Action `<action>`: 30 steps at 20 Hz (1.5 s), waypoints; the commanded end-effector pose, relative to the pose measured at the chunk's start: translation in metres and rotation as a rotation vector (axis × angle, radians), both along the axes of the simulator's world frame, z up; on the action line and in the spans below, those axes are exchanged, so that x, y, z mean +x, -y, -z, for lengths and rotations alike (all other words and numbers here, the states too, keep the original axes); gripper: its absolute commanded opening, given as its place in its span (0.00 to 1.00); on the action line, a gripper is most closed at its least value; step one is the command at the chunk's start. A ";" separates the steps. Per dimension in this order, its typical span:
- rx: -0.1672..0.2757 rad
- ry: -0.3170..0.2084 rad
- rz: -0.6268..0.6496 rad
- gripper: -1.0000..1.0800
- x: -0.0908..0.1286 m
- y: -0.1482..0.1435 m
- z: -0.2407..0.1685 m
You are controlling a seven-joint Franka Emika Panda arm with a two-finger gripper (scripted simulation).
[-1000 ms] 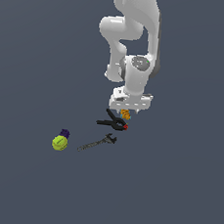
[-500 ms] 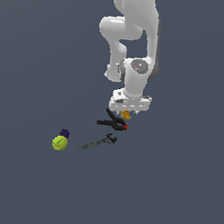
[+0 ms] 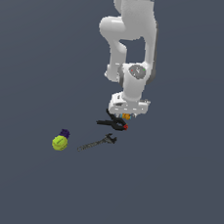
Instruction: Pick up a designated object from a clutter of objects.
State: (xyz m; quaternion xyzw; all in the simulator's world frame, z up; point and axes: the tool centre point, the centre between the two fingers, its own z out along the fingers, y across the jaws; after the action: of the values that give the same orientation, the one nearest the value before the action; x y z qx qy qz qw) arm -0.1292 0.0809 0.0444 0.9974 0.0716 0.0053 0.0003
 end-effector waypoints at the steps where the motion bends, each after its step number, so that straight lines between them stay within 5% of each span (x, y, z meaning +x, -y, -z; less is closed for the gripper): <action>1: 0.000 -0.011 -0.010 0.96 -0.001 -0.002 0.012; 5: 0.000 -0.011 -0.010 0.96 0.000 -0.002 0.013; 6: 0.000 -0.011 -0.010 0.00 0.000 -0.002 0.013; 30: -0.001 0.005 0.008 0.00 0.008 0.026 -0.040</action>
State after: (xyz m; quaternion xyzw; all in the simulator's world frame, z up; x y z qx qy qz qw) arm -0.1225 0.0590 0.0760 0.9977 0.0677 0.0075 0.0012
